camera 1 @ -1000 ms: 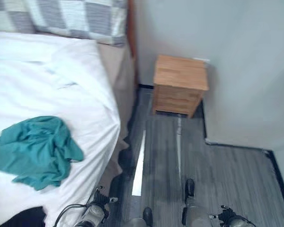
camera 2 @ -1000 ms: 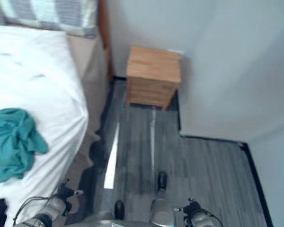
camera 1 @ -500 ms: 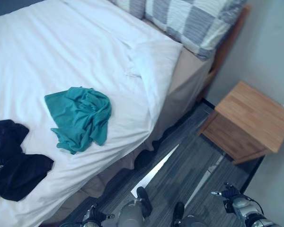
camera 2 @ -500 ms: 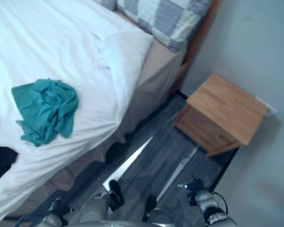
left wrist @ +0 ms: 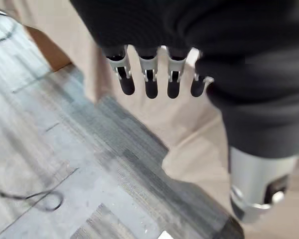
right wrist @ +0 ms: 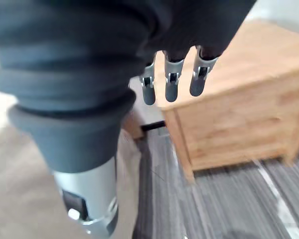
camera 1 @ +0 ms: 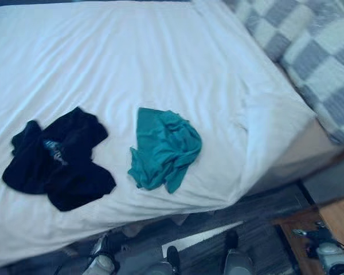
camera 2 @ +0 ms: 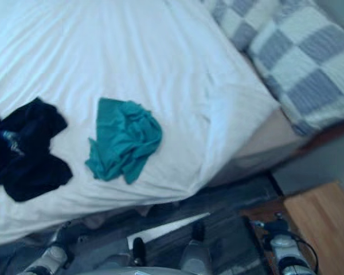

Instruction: Tidy up the quilt and then pick up the clothes from the bed and put them into the laundry hamper.

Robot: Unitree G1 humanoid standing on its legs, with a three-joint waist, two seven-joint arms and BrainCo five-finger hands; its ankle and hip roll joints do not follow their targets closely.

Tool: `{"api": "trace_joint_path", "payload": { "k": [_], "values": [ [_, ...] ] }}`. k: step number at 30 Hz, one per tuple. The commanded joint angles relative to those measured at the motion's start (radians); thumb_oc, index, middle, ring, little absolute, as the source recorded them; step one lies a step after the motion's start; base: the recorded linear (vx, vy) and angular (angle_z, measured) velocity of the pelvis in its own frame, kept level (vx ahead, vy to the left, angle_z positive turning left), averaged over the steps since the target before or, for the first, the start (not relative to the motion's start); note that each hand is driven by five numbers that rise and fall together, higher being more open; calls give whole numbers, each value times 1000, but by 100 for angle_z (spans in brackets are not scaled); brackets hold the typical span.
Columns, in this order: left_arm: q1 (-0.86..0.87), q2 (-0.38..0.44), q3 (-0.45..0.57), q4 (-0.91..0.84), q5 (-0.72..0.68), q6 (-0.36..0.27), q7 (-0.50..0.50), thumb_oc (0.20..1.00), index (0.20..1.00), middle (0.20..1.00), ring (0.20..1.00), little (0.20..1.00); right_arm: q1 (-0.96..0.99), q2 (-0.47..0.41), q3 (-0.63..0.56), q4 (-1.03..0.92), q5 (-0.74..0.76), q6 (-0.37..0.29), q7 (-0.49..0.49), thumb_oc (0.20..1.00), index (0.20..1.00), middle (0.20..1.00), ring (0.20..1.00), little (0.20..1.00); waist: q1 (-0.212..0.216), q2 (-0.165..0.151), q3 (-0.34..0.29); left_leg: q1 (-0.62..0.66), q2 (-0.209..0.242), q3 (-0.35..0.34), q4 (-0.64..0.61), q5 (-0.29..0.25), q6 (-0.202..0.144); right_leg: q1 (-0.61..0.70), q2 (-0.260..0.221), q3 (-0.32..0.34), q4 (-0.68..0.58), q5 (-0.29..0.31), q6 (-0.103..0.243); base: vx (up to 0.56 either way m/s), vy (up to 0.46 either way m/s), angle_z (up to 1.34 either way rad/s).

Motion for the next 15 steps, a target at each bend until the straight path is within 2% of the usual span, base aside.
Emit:
{"api": "trace_joint_path", "payload": {
  "k": [1, 4, 5, 6, 9, 10, 11, 12, 13, 15],
  "values": [
    [-31, 34, -14, 22, 16, -24, 20, 1000, 1000, 1000, 1000, 1000, -95, -148, -15, -125, -102, -13, -94, 1000, 1000, 1000, 1000, 1000, -10, -42, 35, 3, 119, -76, -42, -33, -144, 70, -6, 87, 38, 4, 66, 105, -279, 87],
    [-9, 19, 2, 33, 16, -25, 32, 1000, 1000, 1000, 1000, 1000, -163, -245, 4, -244, -186, -8, -119, 1000, 1000, 1000, 1000, 1000, -8, -39, 36, -13, 174, -94, -54, 3, -171, 44, 54, 84, 56, -26, 61, 57, -418, 42],
    [11, 6, 2, 30, 12, -35, 39, 1000, 1000, 1000, 1000, 1000, -242, -312, 46, -293, -259, -15, -151, 1000, 1000, 1000, 1000, 1000, 4, -23, 47, -30, 210, -103, -59, 25, -190, 44, 82, 56, 41, -58, 39, 59, -360, 1],
    [11, 5, 3, 30, 12, -35, 40, 1000, 1000, 1000, 1000, 1000, -245, -313, 49, -291, -259, -16, -152, 1000, 1000, 1000, 1000, 1000, 1, -21, 47, -31, 211, -106, -59, 25, -191, 44, 83, 54, 41, -59, 38, 37, -358, -8],
    [24, -11, -14, 5, 3, -46, 55, 1000, 1000, 1000, 1000, 1000, -377, -379, 119, -342, -321, -15, -189, 1000, 1000, 1000, 1000, 1000, 18, 14, 71, -84, 260, -131, -59, 77, -228, 40, 130, 14, 6, -83, 7, -27, -303, 14],
    [22, -15, -17, -5, -19, -52, 71, 1000, 1000, 1000, 1000, 1000, -450, -405, 169, -361, -346, -22, -194, 1000, 1000, 1000, 1000, 1000, 31, 27, 88, -108, 270, -146, -59, 117, -245, 33, 142, 3, -1, -82, -2, -65, -235, 4],
    [17, -23, -16, -10, -23, -50, 72, 1000, 1000, 1000, 1000, 1000, -487, -412, 198, -368, -345, -22, -196, 1000, 1000, 1000, 1000, 1000, 30, 33, 95, -125, 266, -149, -59, 125, -247, 28, 146, -9, -4, -83, -8, -120, -281, -1],
    [16, -30, -22, -14, -22, -48, 74, 1000, 1000, 1000, 1000, 1000, -569, -441, 262, -378, -359, -24, -198, 1000, 1000, 1000, 1000, 1000, 33, 36, 116, -121, 227, -113, -31, 91, -211, 16, 140, -35, -12, -79, -21, -99, -166, 13],
    [16, -31, -20, -14, -22, -48, 74, 1000, 1000, 1000, 1000, 1000, -573, -441, 265, -376, -359, -25, -198, 1000, 1000, 1000, 1000, 1000, 32, 36, 115, -125, 227, -113, -29, 92, -211, 13, 140, -35, -12, -77, -21, -138, -186, 20],
    [6, -31, -32, -19, -8, -44, 73, 1000, 1000, 1000, 1000, 1000, -664, -450, 333, -368, -373, -21, -186, 1000, 1000, 1000, 1000, 1000, 31, 38, 129, -139, 177, -86, 82, 23, -185, -24, 143, -51, -7, -75, -39, -144, -172, 26]
  ]
}}
